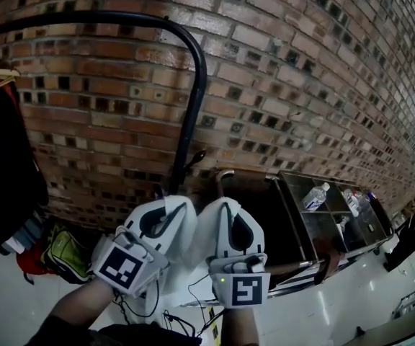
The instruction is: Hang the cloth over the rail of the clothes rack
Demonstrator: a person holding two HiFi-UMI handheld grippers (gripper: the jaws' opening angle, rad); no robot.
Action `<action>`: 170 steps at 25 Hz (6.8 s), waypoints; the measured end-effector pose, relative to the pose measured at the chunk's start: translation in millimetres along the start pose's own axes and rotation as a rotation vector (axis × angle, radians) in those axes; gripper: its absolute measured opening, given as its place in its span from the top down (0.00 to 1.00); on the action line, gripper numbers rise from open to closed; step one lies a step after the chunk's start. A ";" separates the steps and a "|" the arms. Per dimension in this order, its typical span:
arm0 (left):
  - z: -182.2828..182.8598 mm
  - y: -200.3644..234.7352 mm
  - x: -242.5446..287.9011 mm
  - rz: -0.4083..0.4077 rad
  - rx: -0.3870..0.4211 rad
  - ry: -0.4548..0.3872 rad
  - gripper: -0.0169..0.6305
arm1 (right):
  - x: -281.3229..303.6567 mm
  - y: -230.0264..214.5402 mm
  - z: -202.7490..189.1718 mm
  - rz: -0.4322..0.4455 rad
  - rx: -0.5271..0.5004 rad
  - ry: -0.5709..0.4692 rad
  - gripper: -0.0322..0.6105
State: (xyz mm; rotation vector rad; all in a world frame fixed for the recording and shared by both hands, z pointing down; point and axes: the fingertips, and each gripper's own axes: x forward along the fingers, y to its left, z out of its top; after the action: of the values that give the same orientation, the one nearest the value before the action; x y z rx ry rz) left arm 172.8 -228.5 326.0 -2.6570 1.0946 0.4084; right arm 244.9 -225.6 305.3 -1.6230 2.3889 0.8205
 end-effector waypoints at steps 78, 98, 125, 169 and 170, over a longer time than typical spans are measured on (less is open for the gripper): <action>344.6 229.2 238.3 -0.059 -0.071 0.034 0.91 | 260.5 -154.2 229.0 -0.034 0.115 -0.397 0.89; 410.6 309.6 17.0 0.087 0.565 -0.206 0.91 | 293.8 -11.1 295.1 0.042 -0.005 -0.571 0.89; 299.3 369.3 -175.0 0.470 0.637 -0.313 0.91 | 241.2 103.1 175.2 0.120 -0.019 -0.551 0.89; 20.7 389.2 -268.7 0.290 0.301 0.155 0.91 | 156.8 155.9 -60.1 -0.071 0.057 0.028 0.89; 13.8 388.4 -270.7 0.291 0.287 0.166 0.91 | 154.2 157.9 -64.7 -0.071 0.061 0.044 0.89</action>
State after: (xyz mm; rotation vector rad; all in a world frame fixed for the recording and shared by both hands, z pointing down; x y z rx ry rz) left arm -291.0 -317.2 362.5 -2.3200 1.4750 0.0708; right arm 52.6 -342.0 353.9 -1.7078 2.3458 0.6996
